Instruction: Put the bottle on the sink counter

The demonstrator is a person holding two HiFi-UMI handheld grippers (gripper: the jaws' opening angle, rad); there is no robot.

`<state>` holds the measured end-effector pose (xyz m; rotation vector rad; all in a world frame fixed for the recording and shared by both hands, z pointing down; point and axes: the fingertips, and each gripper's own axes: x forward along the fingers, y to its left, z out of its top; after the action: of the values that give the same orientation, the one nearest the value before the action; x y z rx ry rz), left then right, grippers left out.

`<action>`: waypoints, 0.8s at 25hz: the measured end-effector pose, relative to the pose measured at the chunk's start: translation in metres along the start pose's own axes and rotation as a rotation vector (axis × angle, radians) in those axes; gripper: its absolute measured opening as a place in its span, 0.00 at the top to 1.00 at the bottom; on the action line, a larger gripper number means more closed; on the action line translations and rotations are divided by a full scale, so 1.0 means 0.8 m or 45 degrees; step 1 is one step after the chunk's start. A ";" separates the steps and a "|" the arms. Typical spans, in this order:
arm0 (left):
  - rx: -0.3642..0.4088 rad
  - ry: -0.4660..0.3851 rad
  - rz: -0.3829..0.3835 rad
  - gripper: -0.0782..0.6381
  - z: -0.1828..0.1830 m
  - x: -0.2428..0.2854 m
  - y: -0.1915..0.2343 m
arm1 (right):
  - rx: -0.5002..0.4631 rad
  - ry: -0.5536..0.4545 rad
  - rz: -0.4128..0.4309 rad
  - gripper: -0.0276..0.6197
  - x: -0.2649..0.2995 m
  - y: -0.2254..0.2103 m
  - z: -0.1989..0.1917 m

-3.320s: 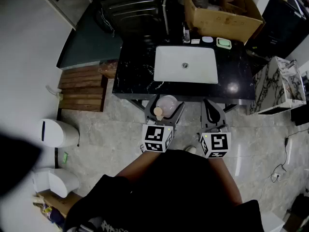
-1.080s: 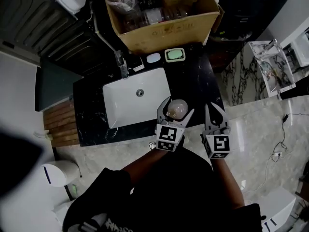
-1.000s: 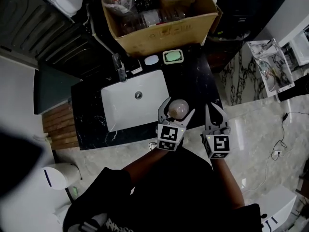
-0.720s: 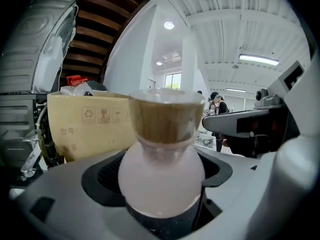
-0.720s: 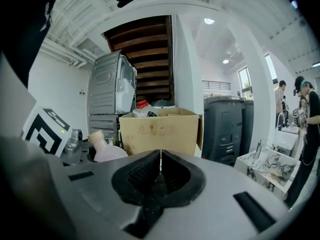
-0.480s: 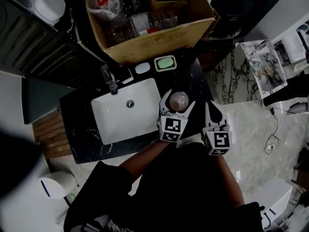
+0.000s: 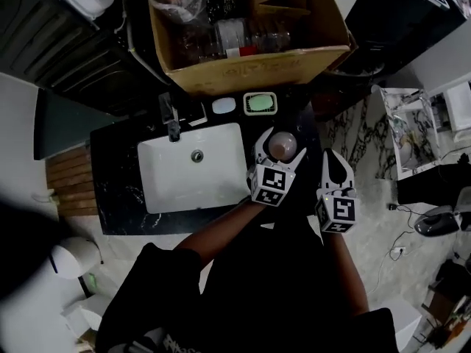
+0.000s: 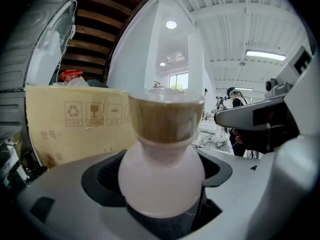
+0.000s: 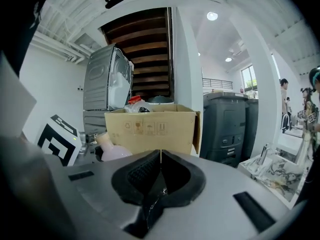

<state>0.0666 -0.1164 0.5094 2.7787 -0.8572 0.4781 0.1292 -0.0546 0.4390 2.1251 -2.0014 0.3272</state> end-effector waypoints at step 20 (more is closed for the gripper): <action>-0.090 0.103 0.362 0.30 0.000 0.205 0.066 | -0.018 0.063 0.383 0.90 0.176 -0.122 -0.010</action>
<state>0.1642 -0.2438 0.5731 2.5651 -1.2309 0.5881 0.2344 -0.1803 0.4890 1.7865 -2.2860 0.4062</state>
